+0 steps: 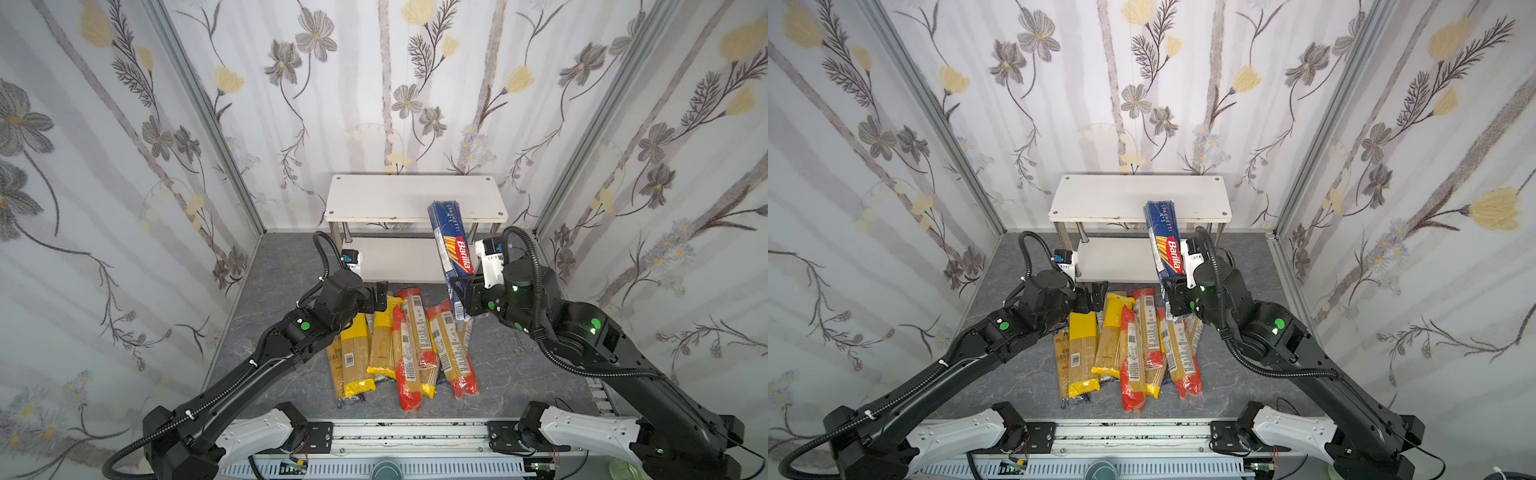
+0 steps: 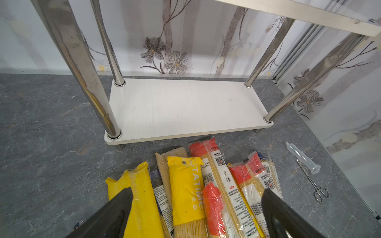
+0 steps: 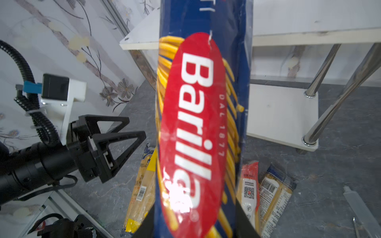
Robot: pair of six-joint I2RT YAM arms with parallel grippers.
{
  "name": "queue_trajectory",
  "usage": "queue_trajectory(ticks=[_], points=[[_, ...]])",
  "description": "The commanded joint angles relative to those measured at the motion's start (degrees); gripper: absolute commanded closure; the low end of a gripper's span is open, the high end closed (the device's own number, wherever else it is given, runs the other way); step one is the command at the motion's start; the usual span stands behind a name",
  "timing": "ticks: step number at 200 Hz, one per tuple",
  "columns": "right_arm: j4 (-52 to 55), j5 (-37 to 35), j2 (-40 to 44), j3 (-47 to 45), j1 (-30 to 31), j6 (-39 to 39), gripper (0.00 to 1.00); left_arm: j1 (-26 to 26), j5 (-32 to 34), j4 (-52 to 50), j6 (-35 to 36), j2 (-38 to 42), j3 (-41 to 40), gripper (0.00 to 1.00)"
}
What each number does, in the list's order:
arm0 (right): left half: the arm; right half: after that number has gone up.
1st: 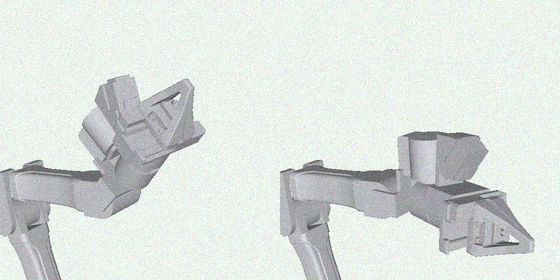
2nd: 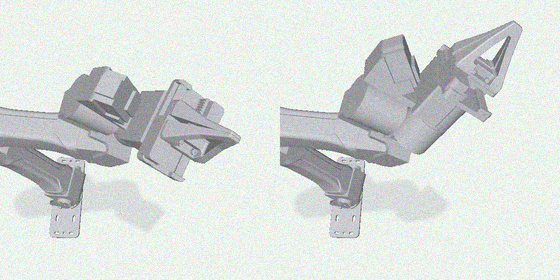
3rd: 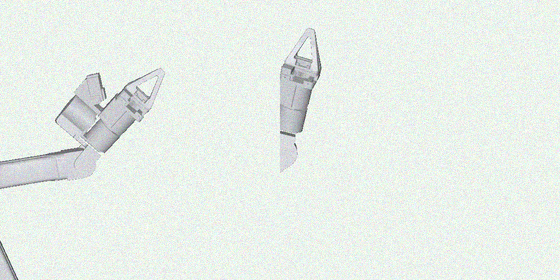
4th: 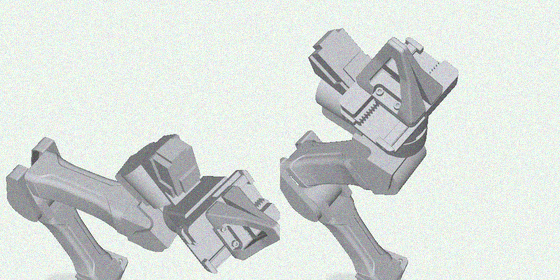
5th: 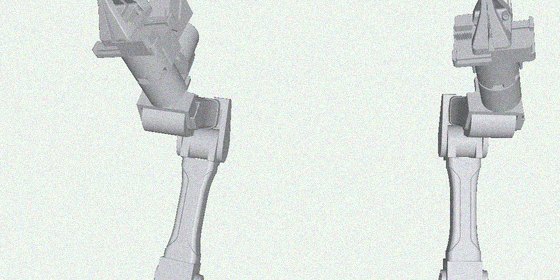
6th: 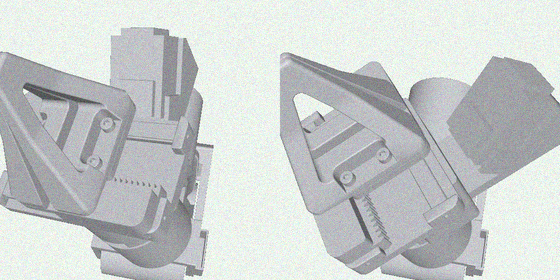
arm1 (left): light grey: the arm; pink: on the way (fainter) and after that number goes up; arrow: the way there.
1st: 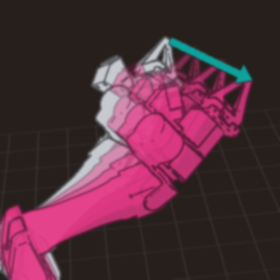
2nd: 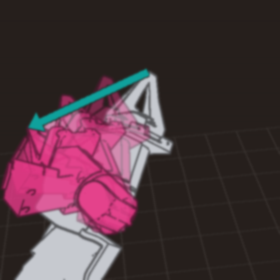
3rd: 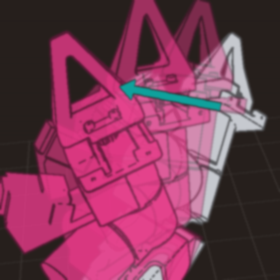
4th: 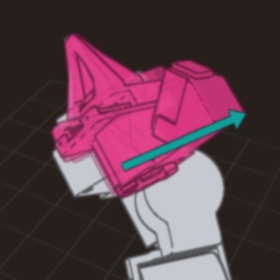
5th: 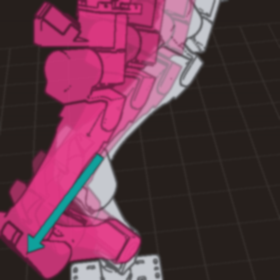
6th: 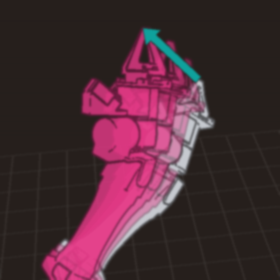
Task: Arrange pasta packages on shelves
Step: Place the pasta box on the shelf.
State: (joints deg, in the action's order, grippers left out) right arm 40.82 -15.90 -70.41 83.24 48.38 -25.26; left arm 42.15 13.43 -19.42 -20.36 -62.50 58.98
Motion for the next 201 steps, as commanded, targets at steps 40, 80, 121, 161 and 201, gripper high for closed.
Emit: queue_trajectory(ticks=[40, 80, 121, 161, 201], points=[[-0.38, -6.24, -18.43, 29.84, -10.58, 12.33, 0.65, -0.21, -0.95, -0.43, 4.70, -4.42, 7.32, 0.00], [0.69, -5.62, -30.89, 45.24, -19.36, 15.72, 0.64, -0.81, -1.62, -0.88, 7.05, -9.39, 13.29, 0.00], [0.02, -2.90, -36.45, 50.61, -26.00, 16.48, 0.64, -1.35, -2.58, -0.92, 6.98, -12.79, 14.34, 0.00], [-0.07, -0.47, -38.23, 50.62, -28.86, 15.90, 0.63, -1.56, -2.01, -0.89, 6.98, -13.29, 13.52, 0.00], [1.26, -0.88, -40.26, 50.62, -29.75, 15.75, 0.62, -1.65, -2.26, -0.88, 6.71, -13.36, 13.55, 0.00]])
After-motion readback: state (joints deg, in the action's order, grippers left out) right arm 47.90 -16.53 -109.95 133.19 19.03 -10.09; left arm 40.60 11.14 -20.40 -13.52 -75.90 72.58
